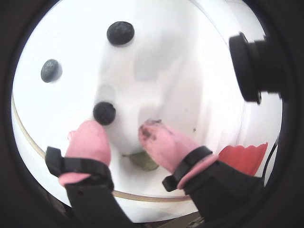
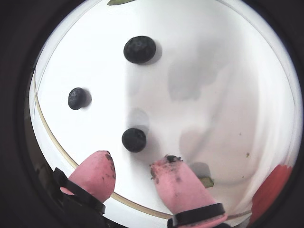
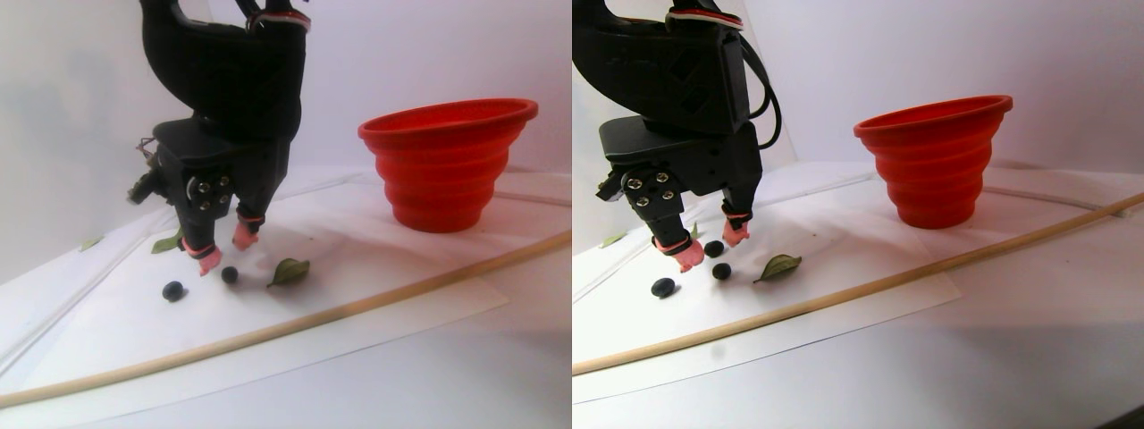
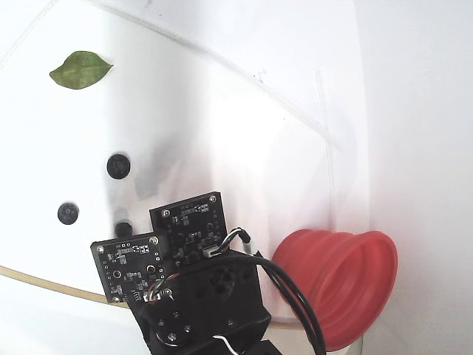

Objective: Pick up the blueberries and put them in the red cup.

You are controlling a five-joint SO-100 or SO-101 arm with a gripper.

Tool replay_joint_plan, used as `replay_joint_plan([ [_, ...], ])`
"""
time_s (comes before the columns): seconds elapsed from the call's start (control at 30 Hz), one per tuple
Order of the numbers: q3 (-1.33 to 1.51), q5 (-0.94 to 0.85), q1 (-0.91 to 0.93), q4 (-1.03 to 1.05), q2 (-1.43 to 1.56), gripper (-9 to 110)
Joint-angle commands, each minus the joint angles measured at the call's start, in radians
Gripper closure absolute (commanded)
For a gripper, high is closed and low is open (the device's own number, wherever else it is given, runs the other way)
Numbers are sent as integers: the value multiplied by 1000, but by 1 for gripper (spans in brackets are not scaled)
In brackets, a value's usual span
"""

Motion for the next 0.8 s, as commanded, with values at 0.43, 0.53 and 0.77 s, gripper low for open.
replay_joint_plan([
  [0.43, -46, 20, -5, -64, -74, 87],
  [0.53, -52, 23, -9, -78, -92, 87],
  [0.77, -71, 20, -12, -112, -138, 87],
])
